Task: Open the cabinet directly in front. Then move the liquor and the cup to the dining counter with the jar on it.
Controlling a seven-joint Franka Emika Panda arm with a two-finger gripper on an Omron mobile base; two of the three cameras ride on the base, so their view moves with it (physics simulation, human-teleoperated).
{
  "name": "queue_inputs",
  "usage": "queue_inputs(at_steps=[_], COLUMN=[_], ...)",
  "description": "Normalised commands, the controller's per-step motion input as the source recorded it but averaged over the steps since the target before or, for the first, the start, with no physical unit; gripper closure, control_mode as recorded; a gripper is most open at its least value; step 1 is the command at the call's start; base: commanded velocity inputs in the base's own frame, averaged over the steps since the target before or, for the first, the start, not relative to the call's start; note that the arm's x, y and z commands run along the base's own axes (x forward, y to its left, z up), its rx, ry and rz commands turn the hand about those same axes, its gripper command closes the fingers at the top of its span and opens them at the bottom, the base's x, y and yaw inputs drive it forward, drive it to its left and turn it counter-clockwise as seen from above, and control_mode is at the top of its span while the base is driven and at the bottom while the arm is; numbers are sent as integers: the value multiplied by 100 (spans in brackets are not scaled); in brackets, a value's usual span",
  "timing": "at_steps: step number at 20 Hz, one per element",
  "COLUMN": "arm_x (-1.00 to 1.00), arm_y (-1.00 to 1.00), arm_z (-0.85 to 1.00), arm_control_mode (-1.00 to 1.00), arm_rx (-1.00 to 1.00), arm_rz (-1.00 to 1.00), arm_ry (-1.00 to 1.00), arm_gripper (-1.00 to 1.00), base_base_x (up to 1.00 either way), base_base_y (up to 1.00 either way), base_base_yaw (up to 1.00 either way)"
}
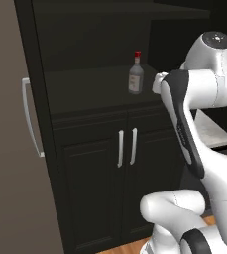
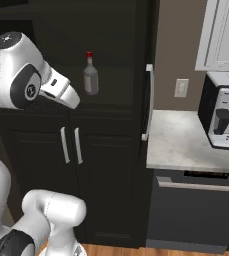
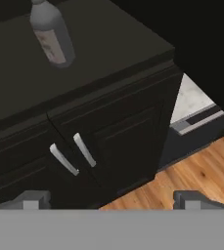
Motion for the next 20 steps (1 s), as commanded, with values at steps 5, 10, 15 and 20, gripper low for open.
queue_inputs(at_steps=[5,10,15,20], arm_x=[-6,-3,-1,3], arm_y=[0,0,0,0], arm_z=[0,0,19,72], arm_control_mode=[-100,-100,-100,-100], arm_rx=[-1,0,0,0], arm_rz=[14,19,5,0], arm_ry=[-30,-47,-27,-2], arm_gripper=[-100,-100,-100,-100], base_base_x=[0,0,0,0], base_base_y=[0,0,0,0], base_base_yaw=[0,0,0,0])
